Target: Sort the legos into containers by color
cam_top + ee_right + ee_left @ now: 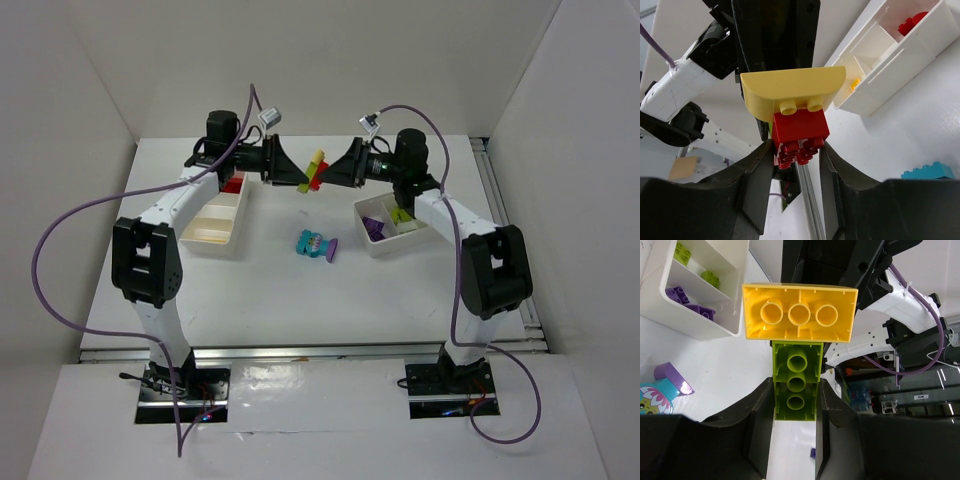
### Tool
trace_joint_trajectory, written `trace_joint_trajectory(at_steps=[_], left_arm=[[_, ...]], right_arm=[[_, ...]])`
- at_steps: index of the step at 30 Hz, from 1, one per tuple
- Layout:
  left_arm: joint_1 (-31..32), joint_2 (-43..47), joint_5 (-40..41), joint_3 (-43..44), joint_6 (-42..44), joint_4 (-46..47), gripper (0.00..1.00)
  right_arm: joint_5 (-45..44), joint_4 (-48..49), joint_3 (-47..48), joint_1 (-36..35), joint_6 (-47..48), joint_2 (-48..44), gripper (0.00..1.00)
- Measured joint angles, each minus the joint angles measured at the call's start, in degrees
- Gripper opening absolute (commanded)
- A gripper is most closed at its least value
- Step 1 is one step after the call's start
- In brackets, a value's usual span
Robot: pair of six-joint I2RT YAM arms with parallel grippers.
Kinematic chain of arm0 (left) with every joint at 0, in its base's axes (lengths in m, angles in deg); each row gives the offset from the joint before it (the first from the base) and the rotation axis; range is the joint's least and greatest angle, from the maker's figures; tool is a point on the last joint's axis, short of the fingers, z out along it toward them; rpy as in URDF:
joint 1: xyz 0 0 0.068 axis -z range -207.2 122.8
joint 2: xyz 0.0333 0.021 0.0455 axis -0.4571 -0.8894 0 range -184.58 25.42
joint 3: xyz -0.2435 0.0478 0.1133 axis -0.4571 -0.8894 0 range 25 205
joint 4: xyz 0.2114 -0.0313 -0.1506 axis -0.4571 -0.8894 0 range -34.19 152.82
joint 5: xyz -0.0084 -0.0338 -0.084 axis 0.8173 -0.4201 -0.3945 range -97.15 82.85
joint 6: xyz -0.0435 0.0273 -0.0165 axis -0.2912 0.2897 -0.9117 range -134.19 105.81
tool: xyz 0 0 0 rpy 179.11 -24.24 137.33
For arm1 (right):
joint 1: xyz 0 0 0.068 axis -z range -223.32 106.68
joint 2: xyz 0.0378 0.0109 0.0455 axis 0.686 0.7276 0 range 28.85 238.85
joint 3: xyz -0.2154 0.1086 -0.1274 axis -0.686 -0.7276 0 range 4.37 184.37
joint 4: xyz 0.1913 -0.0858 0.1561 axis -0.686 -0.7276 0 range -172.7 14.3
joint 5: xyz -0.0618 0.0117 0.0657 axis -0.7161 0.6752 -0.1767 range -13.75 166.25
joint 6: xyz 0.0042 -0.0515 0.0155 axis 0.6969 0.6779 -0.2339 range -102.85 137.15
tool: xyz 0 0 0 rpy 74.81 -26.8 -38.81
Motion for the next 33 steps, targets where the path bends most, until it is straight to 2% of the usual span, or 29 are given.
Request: trace_joint_trajectory(at_steps=[1,4,7,13,17,23,29,33], left_arm=[[-0.17,0.11,-0.09,-0.09,0.02,0.09,0.00],[-0.81,0.55,0.46,-0.63,-0.04,0.13,0.00],[-2.36,1.29,0.79,-2.32,-1.01,0.48,0.00],[-11.58,3.76,4.39,-3.08,-2.08,-0.68,0.00],[-14.62,6.23,7.65,-2.91,-1.18,-3.69,0.00],[-15.02,7.76,11.67,0.09,2.58,-10.36,0.00],[-14.82,8.35,14.14,0.48,4.35,-14.58,0.00],[-14.19,8.81,14.64,0.48,5.18,-15.74,0.00]], right_arm=[[-0.22,-0.02,0.00,-0.11,0.02,0.00,0.08],[-1.46,-0.98,0.04,-0.22,0.66,0.00,0.00],[-3.34,-4.04,0.68,-1.03,2.71,0.00,0.00],[-5.77,-13.38,0.83,-0.83,7.91,-0.04,0.00],[-7.91,-17.64,1.55,-0.92,9.94,0.07,0.00],[-12.94,-24.02,8.48,-2.58,13.99,2.75,0.00],[-26.47,-37.59,22.58,-7.96,19.56,12.35,0.00],[-33.48,-43.95,26.10,-11.43,21.84,18.29,0.02]])
